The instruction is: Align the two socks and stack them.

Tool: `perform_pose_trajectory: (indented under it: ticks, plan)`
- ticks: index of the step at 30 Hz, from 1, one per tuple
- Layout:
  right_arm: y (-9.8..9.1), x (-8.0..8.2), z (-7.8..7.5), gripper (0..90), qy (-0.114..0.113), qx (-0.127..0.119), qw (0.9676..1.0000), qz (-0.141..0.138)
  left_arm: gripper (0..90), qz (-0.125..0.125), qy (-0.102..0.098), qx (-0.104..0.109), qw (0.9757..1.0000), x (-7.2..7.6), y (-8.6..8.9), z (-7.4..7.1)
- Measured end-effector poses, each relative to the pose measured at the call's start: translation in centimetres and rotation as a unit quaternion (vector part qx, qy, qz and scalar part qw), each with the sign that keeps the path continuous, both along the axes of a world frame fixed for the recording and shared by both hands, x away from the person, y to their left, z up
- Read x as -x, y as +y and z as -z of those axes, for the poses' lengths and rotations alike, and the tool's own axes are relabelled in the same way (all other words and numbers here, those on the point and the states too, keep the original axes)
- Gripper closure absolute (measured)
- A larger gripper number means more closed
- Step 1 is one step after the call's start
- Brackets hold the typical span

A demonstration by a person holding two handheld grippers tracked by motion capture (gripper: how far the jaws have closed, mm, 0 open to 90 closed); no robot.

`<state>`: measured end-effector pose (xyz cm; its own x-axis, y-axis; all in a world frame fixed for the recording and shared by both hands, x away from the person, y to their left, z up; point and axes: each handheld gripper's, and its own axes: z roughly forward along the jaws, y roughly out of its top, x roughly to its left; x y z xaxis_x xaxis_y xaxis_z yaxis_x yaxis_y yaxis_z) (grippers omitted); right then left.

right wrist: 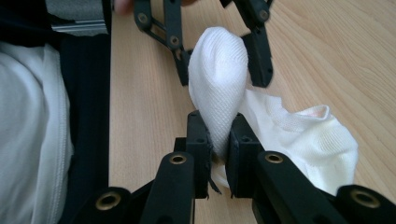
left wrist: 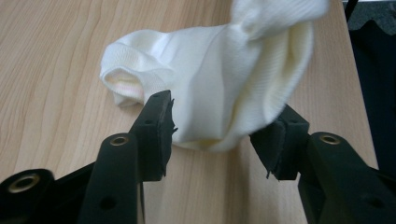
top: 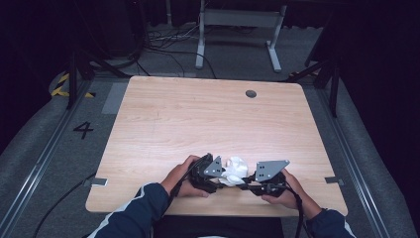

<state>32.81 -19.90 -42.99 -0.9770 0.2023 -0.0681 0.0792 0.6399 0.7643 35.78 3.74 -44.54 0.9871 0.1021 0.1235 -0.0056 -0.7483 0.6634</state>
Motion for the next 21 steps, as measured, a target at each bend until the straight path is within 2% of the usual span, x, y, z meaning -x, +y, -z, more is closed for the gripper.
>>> perform_pose_trajectory:
  ticks: [1, 2, 4, 5, 7, 9, 10, 11, 12, 14, 15, 17, 18, 19, 20, 21]
  plan:
    - [-0.1, 0.0, -0.1, 82.3, 0.001, -0.002, 1.0000, -0.002, 49.0, 0.001, 0.002, 0.004, 1.0000, -0.1, -0.2, 0.1]
    - [-0.1, -0.1, -0.1, 82.3, 0.001, -0.003, 1.0000, 0.000, 51.3, 0.007, 0.003, -0.001, 1.0000, -0.1, -0.5, 0.3]
    - [-0.3, -0.1, -0.2, 82.3, 0.004, -0.005, 1.0000, 0.001, 61.4, 0.019, -0.005, -0.010, 0.9998, 0.0, -0.8, 0.4]
    - [-0.4, -0.2, -0.3, 82.3, 0.006, -0.009, 0.9999, 0.003, 68.5, 0.019, -0.003, -0.009, 0.9998, 0.0, -0.9, 0.5]
    - [-0.5, -0.3, -0.3, 82.1, 0.008, -0.012, 0.9999, 0.008, 76.9, 0.019, -0.001, -0.010, 0.9998, 0.1, -0.9, 0.4]
    - [-0.6, -0.3, -0.4, 81.9, 0.011, -0.014, 0.9998, 0.012, 84.0, 0.017, 0.011, -0.003, 0.9998, 0.2, -0.6, 0.2]
    - [-0.7, -0.2, -0.5, 81.4, 0.011, -0.014, 0.9997, 0.015, 84.2, 0.015, 0.019, 0.001, 0.9997, 0.3, -0.6, 0.2]
    - [-0.7, -0.2, -0.6, 81.3, 0.015, -0.016, 0.9996, 0.016, 83.0, 0.017, 0.020, -0.007, 0.9996, 0.3, -0.5, 0.2]
    - [-0.7, -0.3, -0.7, 81.3, 0.012, -0.010, 0.9996, 0.024, 76.0, 0.014, 0.018, -0.009, 0.9997, 0.3, -0.5, 0.2]
    - [-0.6, -0.5, -0.7, 81.2, 0.011, -0.004, 0.9992, 0.038, 74.9, 0.014, 0.023, -0.010, 0.9996, 0.2, -0.4, 0.4]
    - [-0.6, -0.8, -0.7, 81.3, 0.020, -0.003, 0.9989, 0.042, 71.9, 0.009, 0.020, -0.008, 0.9997, 0.0, -0.4, 0.4]
    - [-0.6, -1.2, -0.6, 81.6, 0.026, 0.007, 0.9982, 0.053, 57.4, -0.009, 0.023, -0.001, 0.9997, -0.4, -0.3, 0.3]
    - [-0.6, -1.5, -0.5, 81.6, 0.040, 0.007, 0.9978, 0.052, 52.5, -0.020, 0.021, 0.005, 0.9996, -0.6, -0.3, 0.2]
    - [-0.6, -1.5, -0.5, 81.6, 0.040, 0.007, 0.9978, 0.052, 47.1, -0.020, 0.021, 0.005, 0.9996, -0.6, -0.3, 0.2]
    - [-0.5, -1.8, -0.5, 81.6, 0.044, 0.011, 0.9976, 0.052, 47.1, -0.032, 0.024, 0.011, 0.9991, -0.9, -0.1, 0.1]
    - [-0.5, -2.3, -0.3, 81.6, 0.057, 0.012, 0.9971, 0.049, 39.8, -0.040, 0.027, 0.021, 0.9986, -1.2, 0.0, 0.0]
